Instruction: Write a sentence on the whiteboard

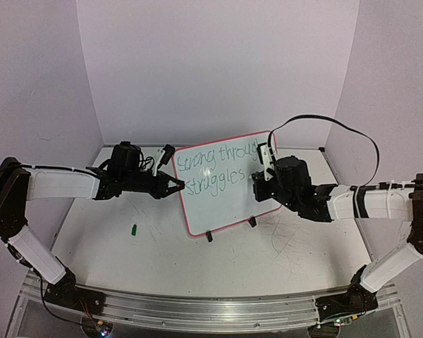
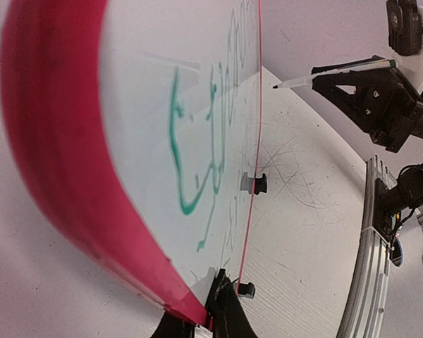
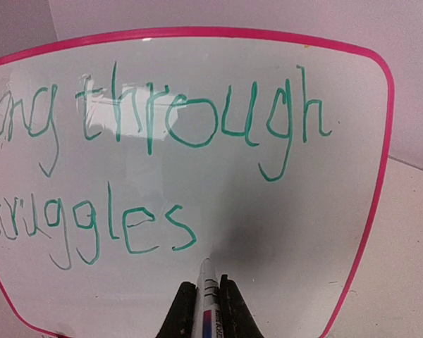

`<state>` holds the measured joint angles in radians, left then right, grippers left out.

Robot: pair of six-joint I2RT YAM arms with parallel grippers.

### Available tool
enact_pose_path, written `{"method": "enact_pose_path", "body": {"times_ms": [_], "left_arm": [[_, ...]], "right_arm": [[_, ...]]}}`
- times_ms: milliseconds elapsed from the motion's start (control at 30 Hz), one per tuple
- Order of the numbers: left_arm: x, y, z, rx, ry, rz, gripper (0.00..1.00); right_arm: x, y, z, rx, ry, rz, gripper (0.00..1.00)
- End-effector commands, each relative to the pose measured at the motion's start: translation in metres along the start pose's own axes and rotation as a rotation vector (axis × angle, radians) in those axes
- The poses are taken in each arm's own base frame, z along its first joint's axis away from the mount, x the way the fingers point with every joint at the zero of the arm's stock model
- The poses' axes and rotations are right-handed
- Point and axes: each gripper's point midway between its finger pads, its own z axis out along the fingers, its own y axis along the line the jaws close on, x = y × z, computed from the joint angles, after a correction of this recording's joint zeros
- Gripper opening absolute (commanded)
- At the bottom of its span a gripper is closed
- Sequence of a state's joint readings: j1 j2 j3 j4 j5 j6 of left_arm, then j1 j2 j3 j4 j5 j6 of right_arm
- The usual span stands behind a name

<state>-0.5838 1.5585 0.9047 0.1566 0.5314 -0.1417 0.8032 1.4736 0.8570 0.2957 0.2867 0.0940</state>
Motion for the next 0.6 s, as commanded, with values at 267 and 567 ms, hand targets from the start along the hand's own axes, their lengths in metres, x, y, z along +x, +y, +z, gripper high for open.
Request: {"method": "enact_pose_path", "body": {"times_ms": [267,567], "left_arm": [[0.009,0.049,-0.006,-0.241,0.044,0.066,0.00],[0.011,0.049,-0.005,-0.241,0.047,0.065,0.00]], "right_arm": [[-0.021,0.009,0.010,-0.019,-0.051,0.010,0.00],[-0.016,0.010,0.020,0.001,-0.037,-0.001,0.00]]}}
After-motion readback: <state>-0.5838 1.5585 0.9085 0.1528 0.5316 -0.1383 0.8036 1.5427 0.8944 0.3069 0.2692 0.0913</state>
